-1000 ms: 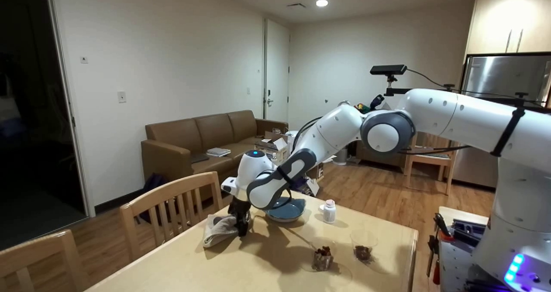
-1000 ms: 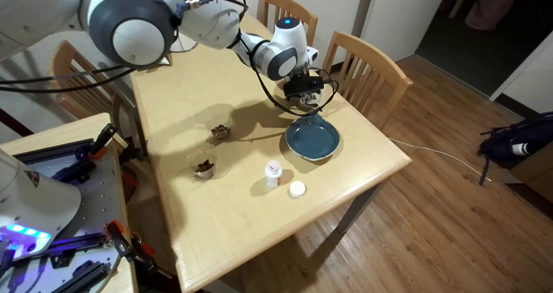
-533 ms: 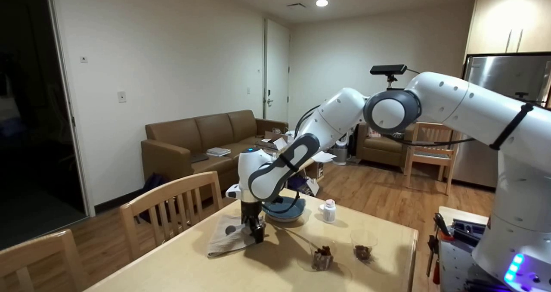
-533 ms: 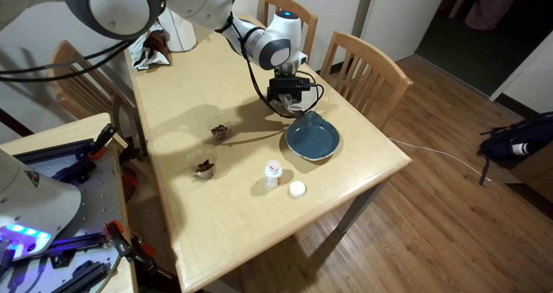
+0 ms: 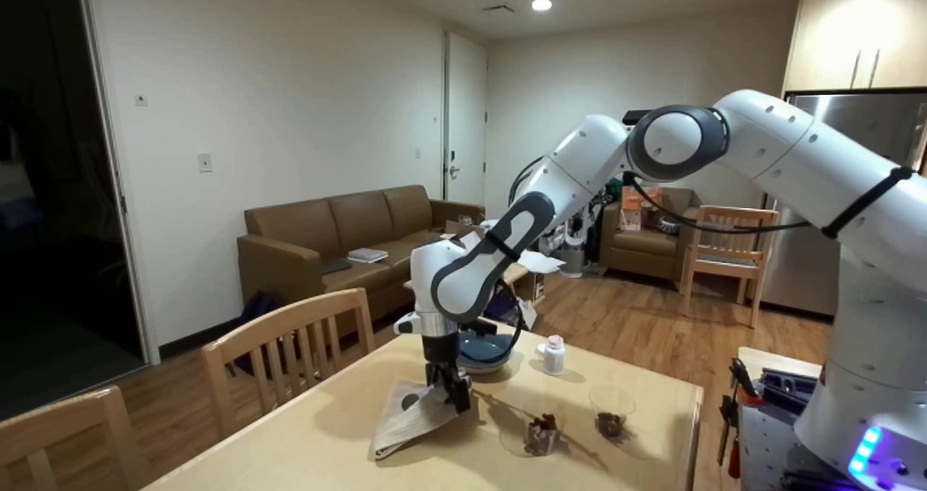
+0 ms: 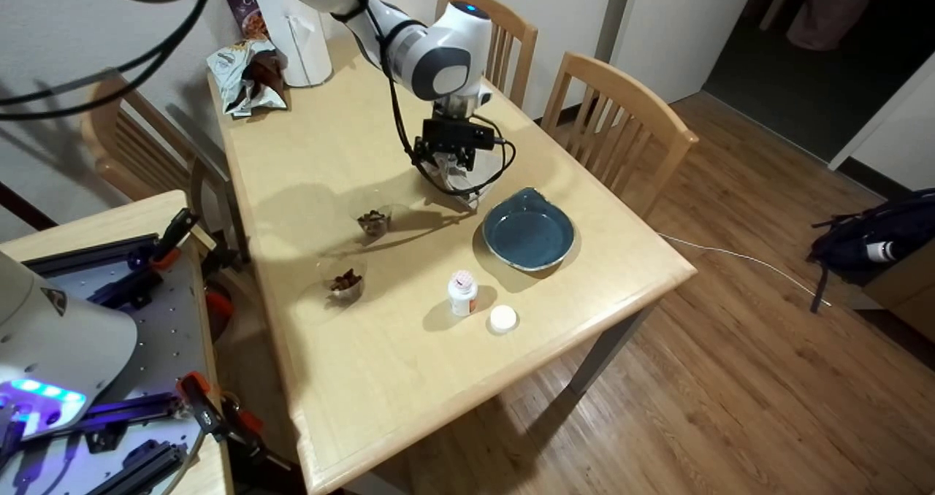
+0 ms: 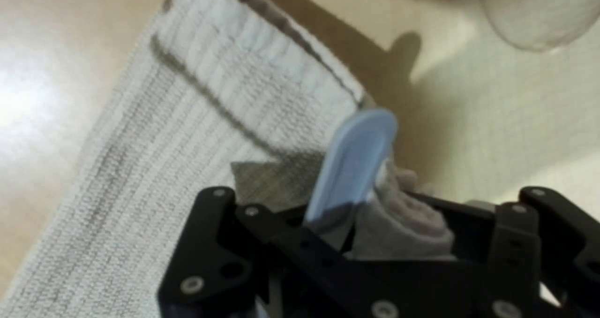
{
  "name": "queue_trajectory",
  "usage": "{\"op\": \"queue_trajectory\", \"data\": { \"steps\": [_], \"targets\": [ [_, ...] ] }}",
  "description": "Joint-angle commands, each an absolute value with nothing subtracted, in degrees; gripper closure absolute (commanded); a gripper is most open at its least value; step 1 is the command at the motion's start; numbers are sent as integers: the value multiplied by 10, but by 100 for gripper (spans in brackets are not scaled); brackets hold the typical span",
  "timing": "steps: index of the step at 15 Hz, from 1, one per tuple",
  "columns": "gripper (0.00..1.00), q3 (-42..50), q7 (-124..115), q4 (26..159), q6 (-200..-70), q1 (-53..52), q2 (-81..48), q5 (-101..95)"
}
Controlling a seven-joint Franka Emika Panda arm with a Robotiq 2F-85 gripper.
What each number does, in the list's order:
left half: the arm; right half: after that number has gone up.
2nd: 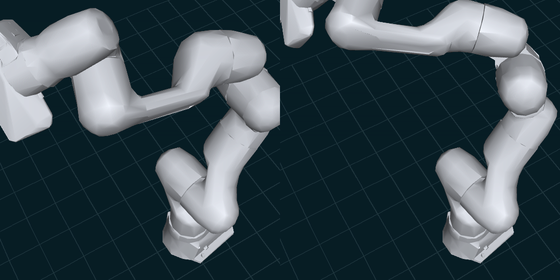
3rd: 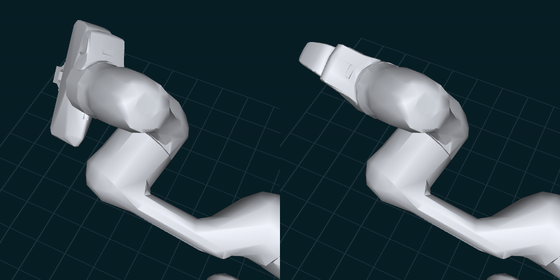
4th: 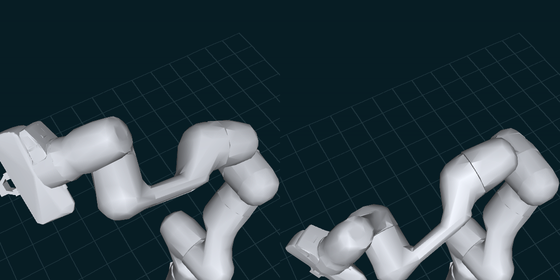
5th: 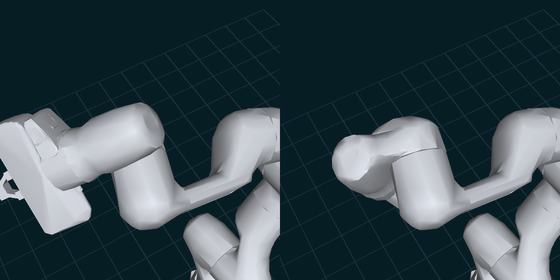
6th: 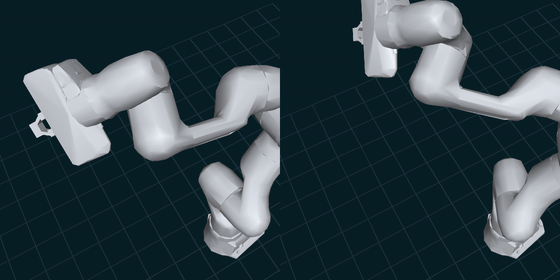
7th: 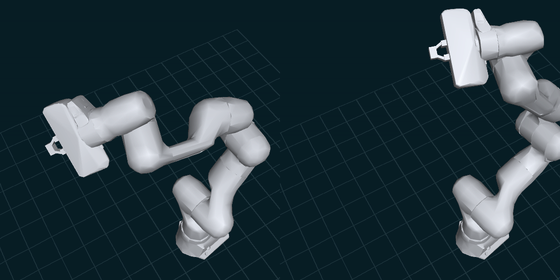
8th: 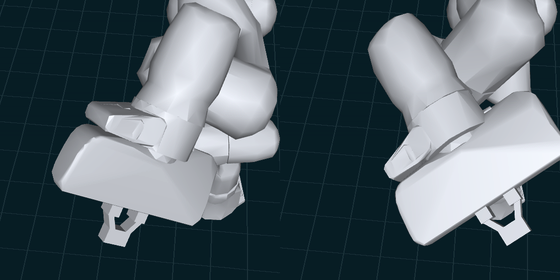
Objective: Use the towel to wipe the smaller part of the table on the right
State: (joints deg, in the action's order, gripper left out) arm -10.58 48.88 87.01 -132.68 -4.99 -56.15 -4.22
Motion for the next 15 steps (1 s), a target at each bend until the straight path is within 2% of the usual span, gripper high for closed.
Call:
{"op": "queue_trajectory", "data": {
  "steps": [1,4,5,6,8,15],
  "targets": [
    [98,-140,490,949,-1322,-20,-497,-26],
    [97,-161,506,976,-1344,-6,-477,-17],
    [67,-167,513,982,-1351,-1,-474,-16],
    [68,-171,513,987,-1357,2,-471,-13],
    [60,-184,526,995,-1351,13,-465,-2],
    [16,-194,531,1027,-1373,20,-413,14]
  ]
}}
